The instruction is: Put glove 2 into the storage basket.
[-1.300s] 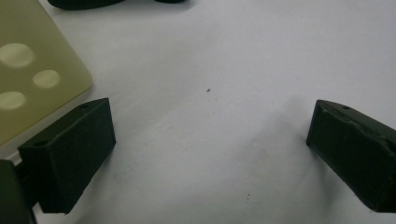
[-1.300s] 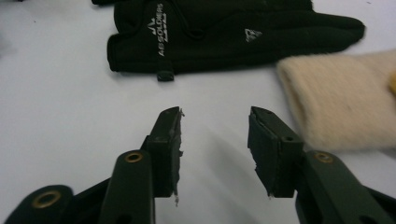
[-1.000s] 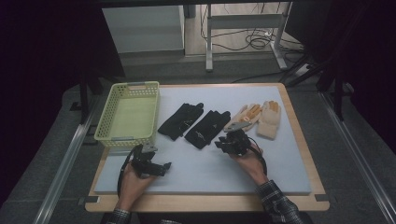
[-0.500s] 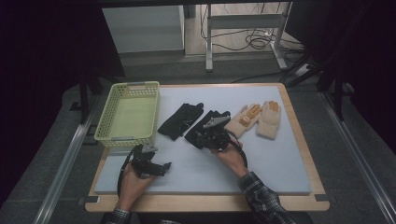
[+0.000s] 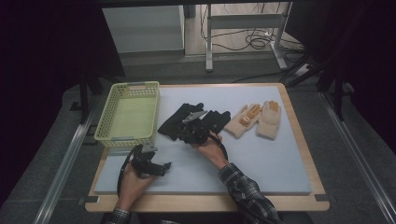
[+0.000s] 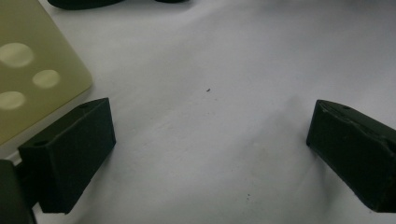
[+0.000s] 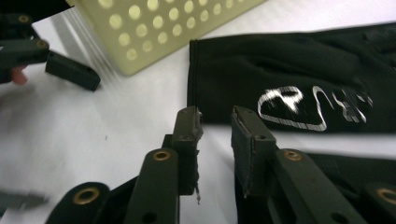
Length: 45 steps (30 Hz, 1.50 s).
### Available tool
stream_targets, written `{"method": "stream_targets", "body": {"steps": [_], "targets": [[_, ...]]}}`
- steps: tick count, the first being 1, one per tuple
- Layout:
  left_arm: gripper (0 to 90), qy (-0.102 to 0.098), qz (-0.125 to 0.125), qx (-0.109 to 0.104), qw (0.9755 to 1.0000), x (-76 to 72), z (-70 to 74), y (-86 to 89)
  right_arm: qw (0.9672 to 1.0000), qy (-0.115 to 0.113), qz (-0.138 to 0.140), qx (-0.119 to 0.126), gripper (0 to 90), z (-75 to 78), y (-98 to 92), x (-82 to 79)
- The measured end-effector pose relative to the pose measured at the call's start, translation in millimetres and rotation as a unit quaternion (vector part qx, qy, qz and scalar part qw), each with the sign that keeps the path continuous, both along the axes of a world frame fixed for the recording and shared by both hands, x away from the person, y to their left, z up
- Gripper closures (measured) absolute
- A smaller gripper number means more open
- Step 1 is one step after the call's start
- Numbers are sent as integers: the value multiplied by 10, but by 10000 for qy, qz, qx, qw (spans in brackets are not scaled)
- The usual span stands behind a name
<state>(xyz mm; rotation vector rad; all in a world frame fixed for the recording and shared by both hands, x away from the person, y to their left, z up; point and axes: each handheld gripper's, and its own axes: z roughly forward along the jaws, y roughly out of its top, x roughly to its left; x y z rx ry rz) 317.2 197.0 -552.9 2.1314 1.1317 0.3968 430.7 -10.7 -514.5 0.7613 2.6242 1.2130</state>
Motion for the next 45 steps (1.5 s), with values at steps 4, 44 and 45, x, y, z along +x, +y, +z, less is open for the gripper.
{"method": "stream_targets", "body": {"steps": [4, 44, 45], "targets": [[12, 4, 2, -5, 10000, -1, 0, 0, 10000, -15, 43, 4, 627, -44, 151, 43], [21, -3, -78, -71, 9999, -62, 3, 81, 9968, -23, 651, -468, 835, -4, -376, -653], [20, 1, -94, -80, 9999, -62, 2, 85, 9971, -25, 641, -409, 787, 2, -414, -669]]}}
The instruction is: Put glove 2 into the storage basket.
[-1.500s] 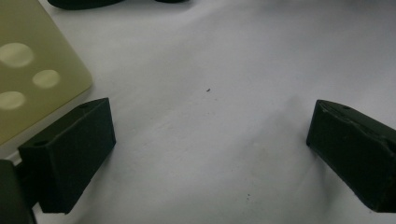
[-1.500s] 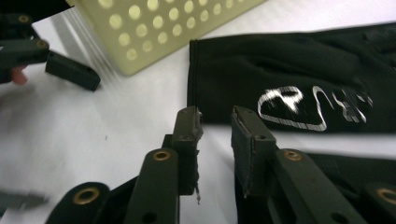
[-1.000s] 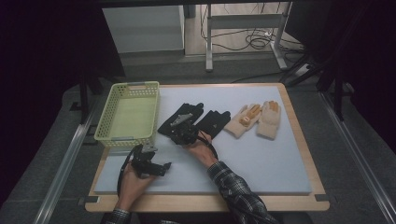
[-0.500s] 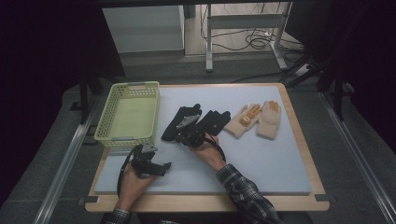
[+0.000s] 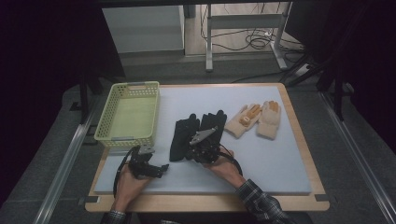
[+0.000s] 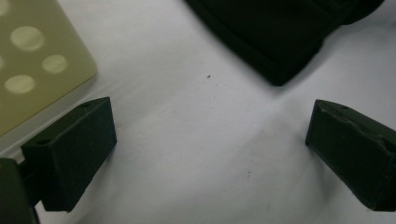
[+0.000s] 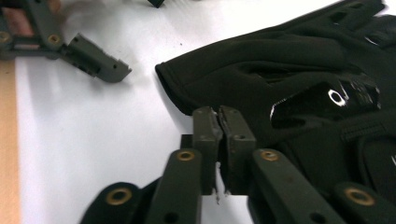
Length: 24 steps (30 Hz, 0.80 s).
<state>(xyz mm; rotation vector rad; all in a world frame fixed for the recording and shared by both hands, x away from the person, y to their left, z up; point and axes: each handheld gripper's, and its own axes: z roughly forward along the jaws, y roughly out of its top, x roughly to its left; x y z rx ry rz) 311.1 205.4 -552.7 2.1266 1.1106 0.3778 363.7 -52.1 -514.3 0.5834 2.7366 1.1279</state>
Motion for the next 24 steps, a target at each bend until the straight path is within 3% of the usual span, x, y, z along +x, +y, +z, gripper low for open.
{"method": "stream_targets", "body": {"steps": [1, 4, 7, 10, 15, 24], "targets": [[19, 4, -14, 33, 10000, -1, 0, -6, 9999, 71, -32, 113, 710, 22, -43, -9], [12, 13, -50, 57, 10000, 2, -1, -5, 9994, 30, -196, 269, 699, 127, -203, 3], [11, 13, -54, 61, 10000, 2, -2, -5, 9991, 155, -347, 171, 728, 145, -353, 59], [11, 22, -44, 46, 10000, 1, -3, -7, 9989, 229, -408, 44, 738, 20, -451, 76], [11, 24, -42, 57, 10000, 0, -2, -7, 9981, -65, -599, -105, 738, -106, -514, 154], [11, 19, -40, 49, 10000, 1, -4, -8, 9947, -304, -978, -130, 747, -119, -606, 633]]}}
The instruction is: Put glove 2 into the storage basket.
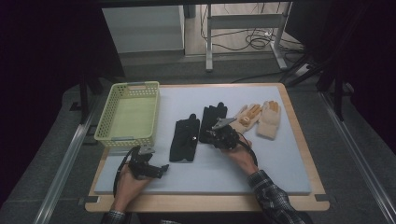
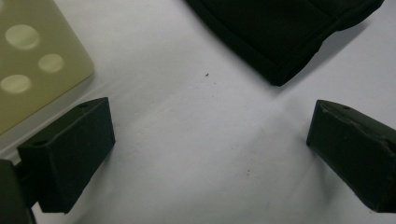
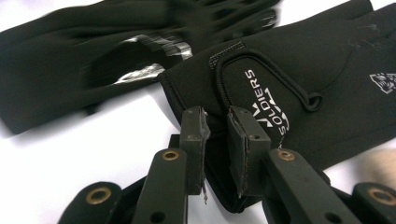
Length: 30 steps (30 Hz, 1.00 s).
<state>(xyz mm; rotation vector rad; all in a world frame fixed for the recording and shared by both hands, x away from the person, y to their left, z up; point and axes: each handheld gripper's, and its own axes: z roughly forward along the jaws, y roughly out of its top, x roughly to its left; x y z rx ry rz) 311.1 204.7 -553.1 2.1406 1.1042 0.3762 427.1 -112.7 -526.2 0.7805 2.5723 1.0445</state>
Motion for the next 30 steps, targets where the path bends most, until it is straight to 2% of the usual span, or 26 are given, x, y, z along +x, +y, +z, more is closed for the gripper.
{"method": "stream_targets", "body": {"steps": [3, 5, 8, 14, 16, 18, 19, 23, 24, 27, 28, 30], "targets": [[11, 0, 1, 0, 10000, 0, 0, 0, 9997, -97, -163, -126, 746, 20, -6, 135], [12, 0, 3, 1, 10000, 0, 0, 0, 9995, -116, -275, -129, 739, 69, 19, 145], [12, -1, 5, 3, 10000, 1, -1, 0, 9998, -16, -117, 153, 702, 139, 117, 56], [12, 3, 7, 9, 10000, 0, 0, 0, 9988, 205, 240, 379, 558, 105, 454, -49], [12, -1, 4, 1, 10000, 0, -1, 0, 9989, 230, 272, 302, 490, 55, 550, -42], [12, -2, 4, 0, 10000, 0, -1, 0, 9995, 131, 286, -6, 473, -9, 625, -45], [12, 3, 5, 9, 10000, 0, 0, 0, 9994, 45, 335, -83, 475, -38, 643, -49], [12, 8, 4, 15, 10000, 1, 0, -1, 9995, 27, 304, -50, 518, -58, 633, -67], [12, 8, 3, 18, 10000, 1, 0, -1, 9996, 27, 285, -64, 561, -56, 637, -75], [11, 10, 3, 16, 10000, 2, 0, -1, 9995, 9, 293, -99, 772, -45, 657, -115], [11, 10, 3, 16, 10000, 1, 0, -1, 9996, -32, 280, -97, 816, -49, 664, -134], [12, 10, 3, 15, 10000, 2, 0, -1, 9995, -65, 290, -106, 837, -48, 671, -148]]}}
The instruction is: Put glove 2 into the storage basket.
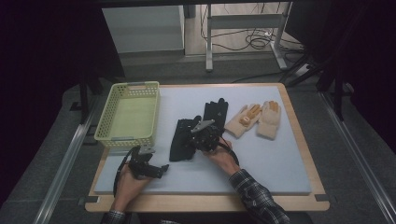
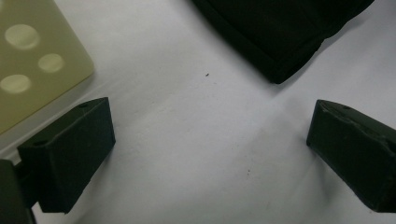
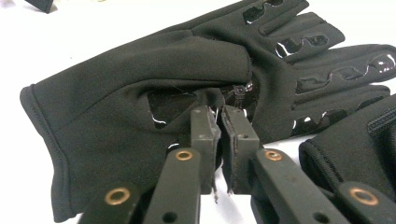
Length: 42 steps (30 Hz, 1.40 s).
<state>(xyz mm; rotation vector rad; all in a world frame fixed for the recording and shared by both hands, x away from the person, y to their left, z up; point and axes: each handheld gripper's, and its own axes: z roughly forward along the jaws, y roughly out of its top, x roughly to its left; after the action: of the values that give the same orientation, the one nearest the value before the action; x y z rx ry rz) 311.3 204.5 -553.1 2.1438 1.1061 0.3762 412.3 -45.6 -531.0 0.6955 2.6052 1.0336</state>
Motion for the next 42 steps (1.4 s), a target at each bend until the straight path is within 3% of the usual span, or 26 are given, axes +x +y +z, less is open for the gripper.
{"method": "stream_targets", "body": {"steps": [6, 11, 22, 24, 26, 29, 32, 37, 42], "targets": [[11, -5, -2, -10, 10000, 1, -1, 1, 9998, 62, 156, 145, 844, 47, -57, -69], [11, -7, -2, -10, 10000, 0, -1, 2, 9991, 185, 281, 263, 843, 121, -169, -261], [12, -15, 15, -35, 10000, 0, -3, -2, 9982, 414, 239, 360, 837, 168, -563, -670], [12, -17, 15, -34, 10000, 0, -3, -2, 9976, 514, 302, 342, 806, 146, -580, -714], [12, -14, 14, -33, 10000, -1, -3, -1, 9976, 428, 324, 437, 706, 171, -607, -728], [12, -13, 15, -35, 10000, 0, -3, -1, 9974, 297, 227, 610, 610, 251, -690, -670], [12, -7, 0, -17, 10000, 0, -1, 2, 9969, 276, 26, 730, 590, 298, -800, -528], [12, -8, 2, -17, 10000, 0, -1, 2, 9972, 98, -391, 630, 590, 312, -946, -236], [13, -10, 4, -19, 10000, 0, -2, 2, 9966, -15, -605, 557, 591, 334, -996, 22]]}}
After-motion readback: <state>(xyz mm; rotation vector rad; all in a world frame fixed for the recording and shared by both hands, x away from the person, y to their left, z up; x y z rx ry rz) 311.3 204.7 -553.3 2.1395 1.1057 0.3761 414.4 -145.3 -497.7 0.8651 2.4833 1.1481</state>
